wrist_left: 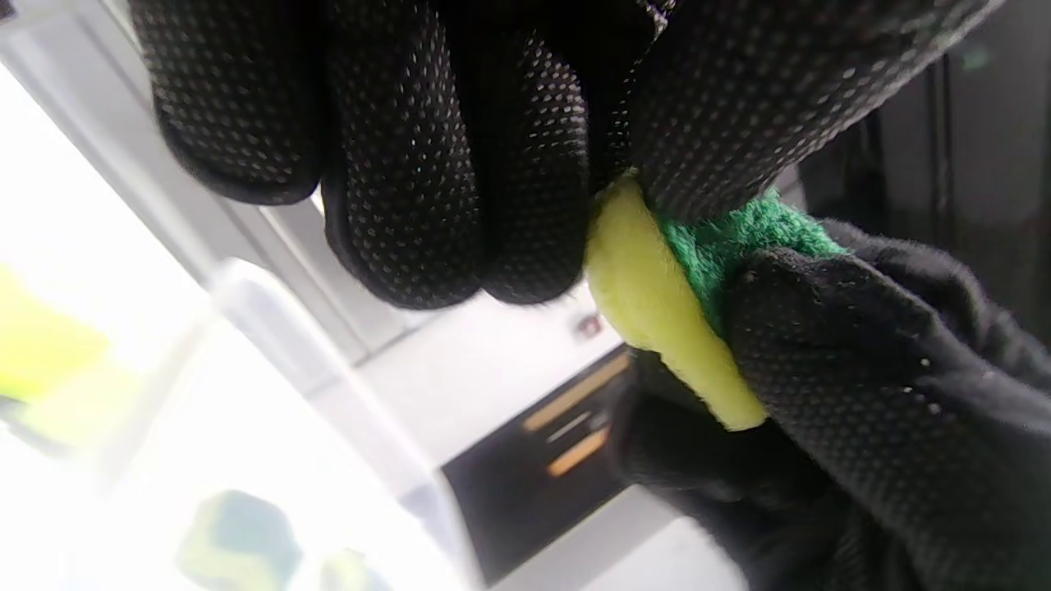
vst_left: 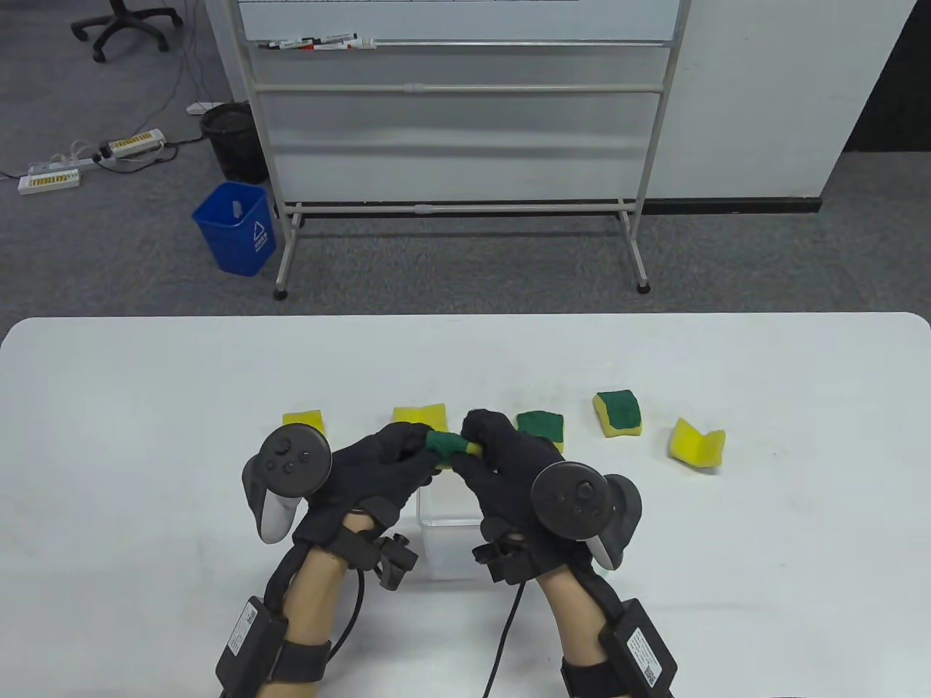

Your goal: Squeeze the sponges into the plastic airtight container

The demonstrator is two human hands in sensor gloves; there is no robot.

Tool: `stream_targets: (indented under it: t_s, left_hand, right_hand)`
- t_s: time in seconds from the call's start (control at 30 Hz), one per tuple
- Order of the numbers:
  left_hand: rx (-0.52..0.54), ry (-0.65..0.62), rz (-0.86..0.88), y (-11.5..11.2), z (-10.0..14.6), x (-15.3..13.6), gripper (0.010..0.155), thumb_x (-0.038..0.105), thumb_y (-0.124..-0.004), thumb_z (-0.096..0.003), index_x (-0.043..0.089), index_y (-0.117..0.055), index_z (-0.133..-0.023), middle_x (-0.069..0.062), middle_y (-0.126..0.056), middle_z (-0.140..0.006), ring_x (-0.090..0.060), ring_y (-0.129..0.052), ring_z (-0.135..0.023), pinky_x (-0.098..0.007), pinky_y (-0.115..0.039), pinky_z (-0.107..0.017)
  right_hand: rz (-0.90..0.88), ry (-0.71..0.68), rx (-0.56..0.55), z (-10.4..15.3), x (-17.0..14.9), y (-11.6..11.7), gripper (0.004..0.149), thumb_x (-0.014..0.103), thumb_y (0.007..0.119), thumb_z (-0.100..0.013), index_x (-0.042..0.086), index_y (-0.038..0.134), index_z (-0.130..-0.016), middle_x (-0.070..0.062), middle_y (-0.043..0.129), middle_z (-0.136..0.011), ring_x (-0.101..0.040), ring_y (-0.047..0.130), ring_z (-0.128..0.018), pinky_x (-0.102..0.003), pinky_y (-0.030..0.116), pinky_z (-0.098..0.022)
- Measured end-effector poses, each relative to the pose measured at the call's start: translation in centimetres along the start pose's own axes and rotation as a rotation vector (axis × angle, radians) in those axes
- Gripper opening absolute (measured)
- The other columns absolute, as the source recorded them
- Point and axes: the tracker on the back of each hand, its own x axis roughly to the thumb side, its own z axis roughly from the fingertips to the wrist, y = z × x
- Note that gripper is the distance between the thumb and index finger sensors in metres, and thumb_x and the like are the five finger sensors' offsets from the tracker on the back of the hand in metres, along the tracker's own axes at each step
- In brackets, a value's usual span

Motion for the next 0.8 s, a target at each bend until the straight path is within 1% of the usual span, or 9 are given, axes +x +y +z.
stream_targets:
  t_s: [0.1,0.13,0.2,0.3,0.37,0.47,0.53,0.7,0.8]
  left_hand:
    - [0.133,0.032,-0.162,1.8,0.4,-0.4,0.056,0.048,-0.083,-0.0457,0.018,-0.079,-0.093,-0.009,-0.098,-0.082,-0.029,-0.1,-0.069,-0.052,-0.083,-0.058]
    - [0.168,0.053,-0.214,2.6,0.5,-0.7,0.057,0.049,-0.082,-0.0457,0.017,-0.079,-0.093,-0.009,-0.098,-0.083,-0.03,-0.1,-0.07,-0.052,-0.082,-0.058]
    - [0.219,0.098,-0.321,3.9,0.8,-1.5,0.056,0.048,-0.082,-0.046,0.018,-0.08,-0.093,-0.01,-0.098,-0.083,-0.031,-0.1,-0.07,-0.053,-0.082,-0.058]
    - [0.292,0.207,-0.499,6.0,1.3,-3.4,0.056,0.049,-0.082,-0.0459,0.018,-0.08,-0.093,-0.01,-0.098,-0.084,-0.031,-0.1,-0.071,-0.053,-0.081,-0.059]
    - [0.312,0.277,-0.583,7.0,1.5,-4.8,0.056,0.049,-0.082,-0.0458,0.018,-0.08,-0.093,-0.01,-0.097,-0.085,-0.031,-0.099,-0.073,-0.053,-0.081,-0.059]
    - [0.305,0.384,-0.644,8.1,1.9,-7.6,0.057,0.049,-0.082,-0.0459,0.019,-0.078,-0.094,-0.011,-0.095,-0.089,-0.033,-0.097,-0.076,-0.055,-0.08,-0.061]
    - [0.29,0.432,-0.608,8.2,2.1,-9.2,0.058,0.049,-0.081,-0.0462,0.019,-0.077,-0.095,-0.011,-0.092,-0.092,-0.034,-0.095,-0.079,-0.055,-0.078,-0.062]
    - [0.225,0.497,-0.584,7.5,1.8,-12.0,0.058,0.047,-0.081,-0.0464,0.02,-0.075,-0.097,-0.013,-0.083,-0.102,-0.039,-0.084,-0.091,-0.059,-0.073,-0.065]
    - [0.151,0.509,-0.599,6.5,1.4,-13.1,0.058,0.046,-0.081,-0.0468,0.023,-0.074,-0.099,-0.01,-0.075,-0.11,-0.042,-0.073,-0.099,-0.062,-0.068,-0.068]
  right_hand:
    - [0.108,0.011,0.03,-0.1,-0.1,-0.1,0.052,0.037,0.099,-0.034,0.02,0.086,-0.082,-0.003,0.105,-0.064,-0.024,0.106,-0.052,-0.051,0.077,-0.059]
    - [0.139,0.027,0.076,-0.2,-0.2,-0.1,0.052,0.037,0.1,-0.034,0.02,0.087,-0.081,-0.002,0.105,-0.065,-0.025,0.105,-0.055,-0.052,0.076,-0.06]
    - [0.192,0.043,0.151,-0.2,-0.3,0.3,0.051,0.037,0.101,-0.034,0.021,0.089,-0.081,-0.001,0.104,-0.068,-0.026,0.103,-0.061,-0.053,0.074,-0.062]
    - [0.283,0.035,0.205,-0.1,-0.5,1.5,0.049,0.039,0.102,-0.033,0.021,0.092,-0.078,0.001,0.104,-0.07,-0.028,0.1,-0.068,-0.053,0.073,-0.063]
    - [0.3,0.031,0.221,-0.1,-0.6,2.0,0.048,0.039,0.102,-0.033,0.022,0.094,-0.077,0.0,0.104,-0.071,-0.028,0.099,-0.07,-0.053,0.072,-0.063]
    - [0.302,0.03,0.253,0.0,-0.7,3.0,0.046,0.041,0.101,-0.033,0.023,0.098,-0.075,0.0,0.103,-0.074,-0.029,0.097,-0.073,-0.053,0.072,-0.064]
    - [0.318,0.026,0.261,0.1,-0.8,3.4,0.043,0.043,0.1,-0.034,0.024,0.101,-0.073,0.0,0.102,-0.076,-0.029,0.095,-0.074,-0.053,0.072,-0.064]
    - [0.344,-0.002,0.256,0.2,-0.7,3.8,0.042,0.047,0.098,-0.034,0.026,0.104,-0.07,0.001,0.099,-0.078,-0.028,0.093,-0.074,-0.052,0.072,-0.063]
    - [0.305,-0.013,0.2,0.2,-0.4,3.3,0.042,0.047,0.096,-0.035,0.026,0.104,-0.071,0.0,0.099,-0.078,-0.028,0.093,-0.073,-0.052,0.072,-0.063]
